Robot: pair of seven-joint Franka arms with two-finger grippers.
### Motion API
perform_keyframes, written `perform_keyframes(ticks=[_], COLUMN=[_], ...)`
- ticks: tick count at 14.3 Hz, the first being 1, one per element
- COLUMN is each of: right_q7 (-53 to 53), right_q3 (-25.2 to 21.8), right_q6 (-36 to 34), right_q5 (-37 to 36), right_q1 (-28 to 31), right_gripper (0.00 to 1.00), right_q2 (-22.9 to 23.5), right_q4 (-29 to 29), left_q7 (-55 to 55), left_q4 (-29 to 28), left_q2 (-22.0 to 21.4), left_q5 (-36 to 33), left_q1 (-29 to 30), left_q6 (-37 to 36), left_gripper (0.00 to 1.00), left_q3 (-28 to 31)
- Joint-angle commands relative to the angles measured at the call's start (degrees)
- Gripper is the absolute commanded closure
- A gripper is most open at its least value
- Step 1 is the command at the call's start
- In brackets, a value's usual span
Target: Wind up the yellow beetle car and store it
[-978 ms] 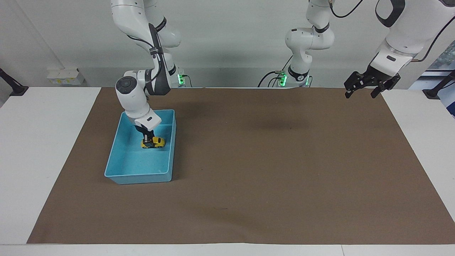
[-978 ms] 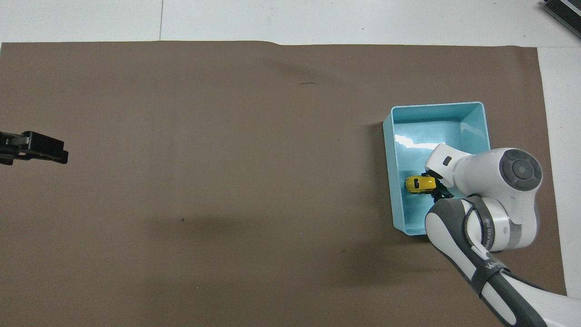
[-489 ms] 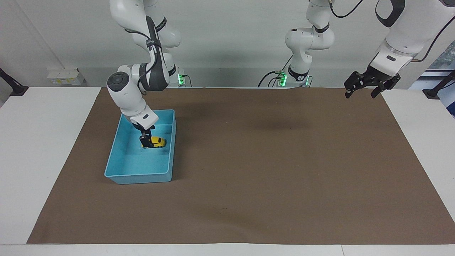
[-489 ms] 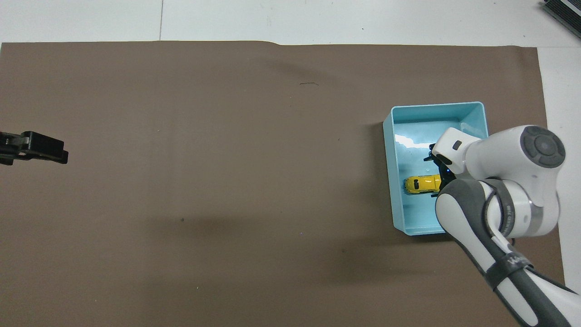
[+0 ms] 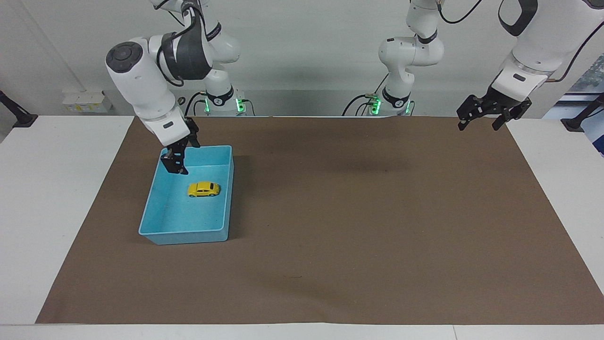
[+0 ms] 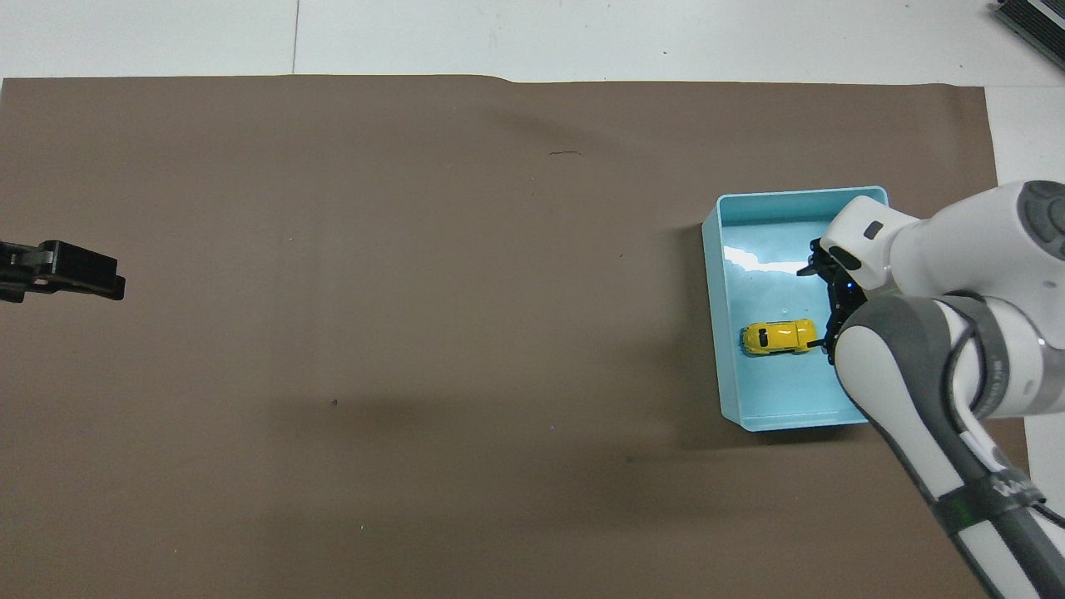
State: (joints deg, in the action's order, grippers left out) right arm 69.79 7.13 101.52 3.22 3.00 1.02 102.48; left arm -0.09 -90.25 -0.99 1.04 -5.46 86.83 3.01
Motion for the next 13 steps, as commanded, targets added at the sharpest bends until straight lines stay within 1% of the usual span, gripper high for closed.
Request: perform_keyframes(ticks=[1,3,5,8,10,12,13], right_q7=[-13.4,-26.2,-43.7,-59.8,-68.3,-70.8,-70.8], right_q3=[0.5,0.5,1.0,1.1,0.8,0.5,0.4], right_q6=[-4.0,-5.4,-8.6,-9.5,-10.4,-14.1,-14.7], right_q5=[0.7,0.9,0.8,0.9,0.1,-0.2,-0.3], right_q1=[-1.0,-2.8,-4.1,-4.1,-3.7,-2.7,-2.0], right_gripper=[0.0,0.0,0.0,0.0,0.0,0.0,0.0], right_q2=[-1.8,-3.6,-4.1,-4.1,-3.7,-3.0,-3.0], right_q4=[-2.1,-2.2,-4.7,-6.8,-8.4,-11.7,-12.0], left_q7=[0.9,0.9,0.9,0.9,0.9,0.9,0.9], left_q4=[1.7,1.7,1.7,1.7,1.7,1.7,1.7], left_q2=[0.6,0.6,0.6,0.6,0.6,0.7,0.7], left_q5=[-0.4,-0.4,-0.4,-0.4,-0.4,-0.4,-0.4], left_q1=[1.0,1.0,1.0,1.0,1.0,1.0,1.0], left_q6=[-1.6,-1.6,-1.6,-1.6,-1.6,-1.6,-1.6], left_gripper=[0.0,0.0,0.0,0.0,0.0,0.0,0.0], left_q3=[-0.6,-0.6,-0.6,-0.6,-0.6,-0.6,-0.6])
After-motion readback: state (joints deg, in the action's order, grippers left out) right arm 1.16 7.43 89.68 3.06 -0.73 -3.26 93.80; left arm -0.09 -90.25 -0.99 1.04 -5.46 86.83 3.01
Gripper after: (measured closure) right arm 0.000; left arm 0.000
